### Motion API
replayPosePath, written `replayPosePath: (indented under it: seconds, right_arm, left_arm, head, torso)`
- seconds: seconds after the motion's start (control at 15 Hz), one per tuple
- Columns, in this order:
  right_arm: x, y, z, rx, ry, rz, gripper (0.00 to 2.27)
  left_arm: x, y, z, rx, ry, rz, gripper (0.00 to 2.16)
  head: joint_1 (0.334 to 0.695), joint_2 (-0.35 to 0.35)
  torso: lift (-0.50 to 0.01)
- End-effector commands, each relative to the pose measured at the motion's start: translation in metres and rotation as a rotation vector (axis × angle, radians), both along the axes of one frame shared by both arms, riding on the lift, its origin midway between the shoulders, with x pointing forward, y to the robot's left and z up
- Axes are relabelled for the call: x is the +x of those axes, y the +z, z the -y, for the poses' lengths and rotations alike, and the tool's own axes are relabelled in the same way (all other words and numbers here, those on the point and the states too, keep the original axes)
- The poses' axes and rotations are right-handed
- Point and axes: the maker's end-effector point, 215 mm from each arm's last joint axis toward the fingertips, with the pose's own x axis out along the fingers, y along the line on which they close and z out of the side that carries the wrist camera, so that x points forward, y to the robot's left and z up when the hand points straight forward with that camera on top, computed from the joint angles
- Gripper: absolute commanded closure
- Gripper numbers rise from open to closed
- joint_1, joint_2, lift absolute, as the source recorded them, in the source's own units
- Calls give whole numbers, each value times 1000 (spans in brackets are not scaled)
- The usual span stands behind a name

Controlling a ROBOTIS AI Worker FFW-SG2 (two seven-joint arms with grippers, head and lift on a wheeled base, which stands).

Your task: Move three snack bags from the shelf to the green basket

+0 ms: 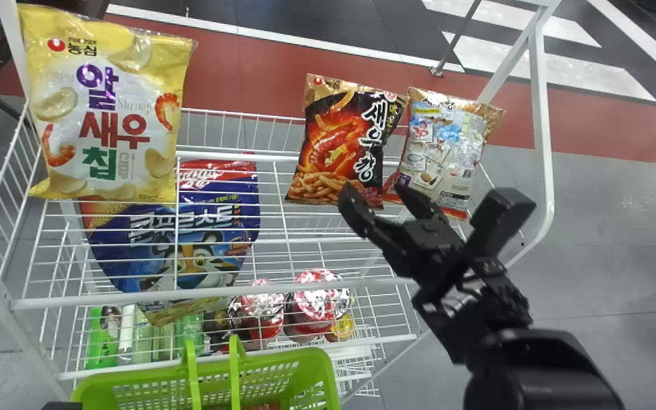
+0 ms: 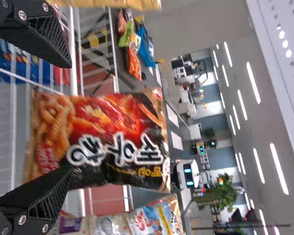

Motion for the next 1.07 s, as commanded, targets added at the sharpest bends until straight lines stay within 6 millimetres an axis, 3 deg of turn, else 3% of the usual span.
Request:
replayPosePath:
  seconds: [0.0, 0.2, 0.33, 0.4, 0.47, 0.53, 0.6, 0.8, 1.0]
  right_arm:
    - [30, 6, 0, -26, -17, 38, 66]
    - [55, 7, -11, -48, 0, 41, 124]
    - [61, -2, -15, -82, 5, 12, 326]
    - [63, -7, -13, -96, 4, -1, 545]
    - [64, -14, -8, -104, -3, -24, 1362]
    - [62, -20, -11, -97, 3, -45, 2040]
    - [58, -20, -11, -101, 13, -42, 2192]
    - [49, -18, -8, -120, 9, -31, 2226]
    - [20, 16, -7, -95, 27, 14, 2223]
  left_arm:
    - [0, 0, 0, 1, -1, 0, 1571]
    - [-1, 1, 1, 2, -5, 5, 1571]
    - [-1, 1, 1, 2, -4, 5, 1571]
    - [0, 1, 0, 3, -5, 7, 1571]
    - [0, 1, 0, 5, -6, 8, 1571]
    - [-1, 0, -1, 7, -8, 5, 1571]
    - [0, 0, -1, 8, -9, 7, 1571]
    - [0, 1, -1, 6, -11, 8, 1571]
    - [-2, 0, -1, 3, -11, 6, 1571]
  head:
    - [695, -350]
    - [695, -350]
    - [695, -350]
    - [695, -350]
    - [695, -350]
    - [695, -350]
    - [695, -350]
    - [695, -350]
    - [695, -350]
  torso:
    - [-48]
    - [-48]
    - [-48]
    - [-48]
    - [-48]
    - [-48]
    - [-48]
    - [-48]
    - [-48]
